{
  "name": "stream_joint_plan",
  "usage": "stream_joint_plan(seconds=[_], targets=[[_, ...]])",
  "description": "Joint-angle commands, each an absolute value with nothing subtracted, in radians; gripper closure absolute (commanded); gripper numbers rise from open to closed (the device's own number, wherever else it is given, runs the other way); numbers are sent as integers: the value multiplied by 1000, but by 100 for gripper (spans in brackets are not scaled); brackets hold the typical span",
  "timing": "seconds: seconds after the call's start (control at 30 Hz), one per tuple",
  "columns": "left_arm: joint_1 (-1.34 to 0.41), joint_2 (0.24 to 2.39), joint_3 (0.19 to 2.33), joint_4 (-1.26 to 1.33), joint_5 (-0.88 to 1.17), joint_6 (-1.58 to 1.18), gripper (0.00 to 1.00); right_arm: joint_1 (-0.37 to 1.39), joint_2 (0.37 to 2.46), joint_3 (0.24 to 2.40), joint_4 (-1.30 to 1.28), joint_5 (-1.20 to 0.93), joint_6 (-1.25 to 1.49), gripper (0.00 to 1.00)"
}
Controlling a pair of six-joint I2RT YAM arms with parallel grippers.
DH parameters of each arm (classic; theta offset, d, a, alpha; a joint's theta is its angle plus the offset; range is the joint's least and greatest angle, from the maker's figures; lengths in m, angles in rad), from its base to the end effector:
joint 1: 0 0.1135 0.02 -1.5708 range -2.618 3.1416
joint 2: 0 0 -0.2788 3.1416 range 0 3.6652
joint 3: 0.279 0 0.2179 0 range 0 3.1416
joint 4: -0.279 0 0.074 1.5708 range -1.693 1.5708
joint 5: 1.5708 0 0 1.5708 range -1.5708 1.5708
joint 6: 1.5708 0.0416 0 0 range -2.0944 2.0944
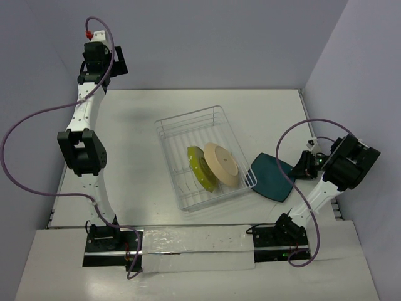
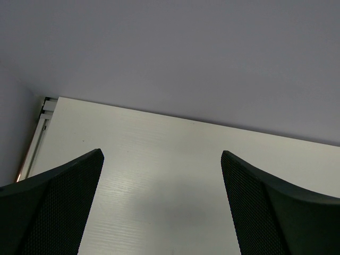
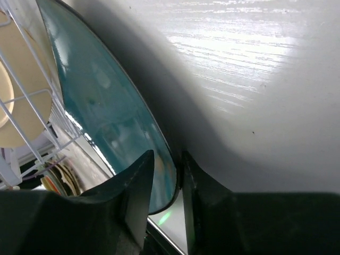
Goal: Load the plates into the dish rack
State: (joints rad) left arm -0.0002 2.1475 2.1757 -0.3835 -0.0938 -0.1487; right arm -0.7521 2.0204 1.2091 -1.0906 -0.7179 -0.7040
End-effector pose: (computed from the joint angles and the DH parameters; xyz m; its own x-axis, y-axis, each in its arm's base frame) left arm 0.4879 0.0038 0.3729 -0.3311 -0.1474 -0.9320 -0.1382 0.9846 -0.1067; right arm 0.2339 -0.1813 0.1544 -0.9605 0.2310 -0.1548 0.0643 0.7261 0.6846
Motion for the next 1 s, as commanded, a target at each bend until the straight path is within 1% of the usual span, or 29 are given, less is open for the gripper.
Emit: stream_joint_plan(seconds=[0.0, 0.03, 0.17, 0.33, 0.43, 0.53, 0.63, 0.73, 0.8, 0.93, 0.97], targets=[[-3, 2152, 2203, -382, -121, -130, 1, -739, 2040, 1198, -1020, -667, -765, 75], [-3, 2154, 2203, -388, -115, -130, 1, -739, 2033, 1192, -1011, -672, -763, 81], [-3, 2149, 2201, -402, -126, -130, 1, -739, 2006, 1169, -994, -684, -762, 100], [-3, 2132, 2189, -414, -150, -129, 1, -734, 1975, 1185, -999, -705, -766, 100], [-3, 2099, 2172, -409, -160, -129, 1, -733, 1858, 1206, -946, -714, -724, 100], [-3, 2069, 2156, -404, -163, -139, 1, -734, 1731, 1220, -792, -621, -556, 100], [-3, 2047, 2155, -419, -173, -155, 1, -733, 1621, 1244, -683, -596, -420, 100], [-3, 2025, 2149, -431, -186, -169, 1, -723, 1542, 1249, -609, -576, -344, 100], [-3, 2009, 2139, -436, -189, -181, 1, -711, 1489, 1253, -553, -524, -274, 100], [-3, 1966, 2108, -433, -199, -201, 1, -666, 1427, 1255, -483, -483, -198, 100], [-3, 1956, 2103, -431, -197, -211, 1, -644, 1398, 1250, -447, -427, -165, 100]])
